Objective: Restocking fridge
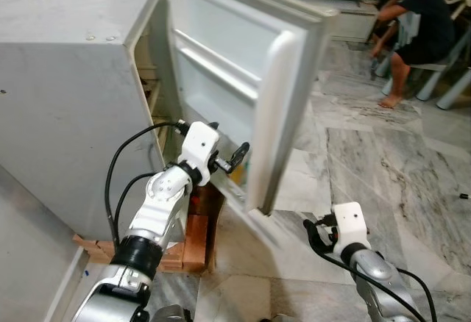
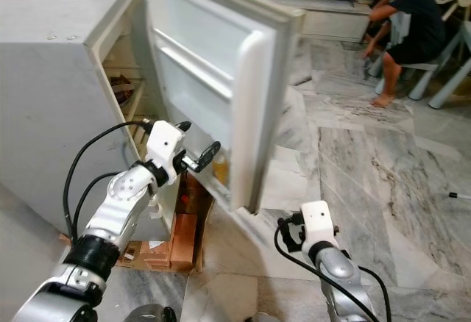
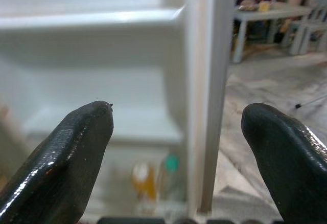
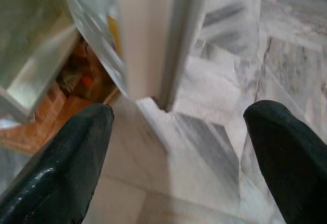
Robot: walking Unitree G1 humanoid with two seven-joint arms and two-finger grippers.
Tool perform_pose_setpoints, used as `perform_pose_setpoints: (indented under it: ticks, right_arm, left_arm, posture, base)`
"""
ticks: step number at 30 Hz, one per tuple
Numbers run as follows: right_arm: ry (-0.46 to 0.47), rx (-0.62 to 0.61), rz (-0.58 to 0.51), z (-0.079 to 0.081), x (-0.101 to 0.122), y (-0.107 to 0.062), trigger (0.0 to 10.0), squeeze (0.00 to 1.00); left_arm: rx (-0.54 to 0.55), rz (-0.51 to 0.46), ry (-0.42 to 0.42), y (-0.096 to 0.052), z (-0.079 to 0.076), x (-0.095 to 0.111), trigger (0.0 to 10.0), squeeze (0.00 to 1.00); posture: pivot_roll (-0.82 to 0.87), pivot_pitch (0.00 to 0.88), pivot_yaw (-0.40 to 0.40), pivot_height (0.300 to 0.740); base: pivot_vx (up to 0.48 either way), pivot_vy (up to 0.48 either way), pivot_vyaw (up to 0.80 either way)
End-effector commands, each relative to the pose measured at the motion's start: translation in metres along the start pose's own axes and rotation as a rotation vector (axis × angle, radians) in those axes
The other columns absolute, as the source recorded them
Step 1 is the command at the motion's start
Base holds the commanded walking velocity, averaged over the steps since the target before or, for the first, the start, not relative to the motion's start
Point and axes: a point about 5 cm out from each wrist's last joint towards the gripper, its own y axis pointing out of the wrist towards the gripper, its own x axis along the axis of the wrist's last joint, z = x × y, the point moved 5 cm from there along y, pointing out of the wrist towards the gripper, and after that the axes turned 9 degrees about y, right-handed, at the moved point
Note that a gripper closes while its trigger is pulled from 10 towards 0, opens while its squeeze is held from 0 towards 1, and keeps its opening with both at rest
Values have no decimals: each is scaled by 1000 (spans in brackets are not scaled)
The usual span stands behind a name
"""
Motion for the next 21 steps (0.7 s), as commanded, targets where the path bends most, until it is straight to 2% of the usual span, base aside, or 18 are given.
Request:
perform_pose_setpoints:
  ticks: [1,7,11,14,16,20,21]
  right_arm:
    - [14,9,-54,2,12,-1,10000,0]
    - [16,25,-82,10,18,1,10000,0]
    - [17,23,-86,11,18,3,10000,0]
    - [16,13,-119,12,26,5,10000,0]
    - [-10,8,-160,14,37,5,10000,0]
    - [-3,21,-203,22,49,7,10000,0]
    - [7,24,-220,26,54,8,10000,0]
  left_arm:
    - [52,-3,-4,-6,12,-2,10000,0]
    - [125,38,-16,-27,18,-17,10000,0]
    - [124,66,1,-40,12,-26,10000,0]
    - [143,76,11,-46,14,-27,10000,0]
    - [147,83,80,-52,20,-27,10000,0]
    - [204,95,109,-63,36,-26,10000,0]
    - [239,106,121,-70,43,-26,10000,0]
  posture:
    - [8,0,-44,740]
    - [14,0,-47,740]
    - [17,0,-46,740]
    - [17,0,-44,740]
    - [16,0,-43,740]
    - [23,0,-44,740]
    - [29,0,-45,740]
  base:
    - [0,-472,0]
    - [0,-472,0]
    - [0,-466,0]
    - [0,-444,0]
    - [0,-442,0]
    - [63,-422,-109]
    - [322,-352,-800]
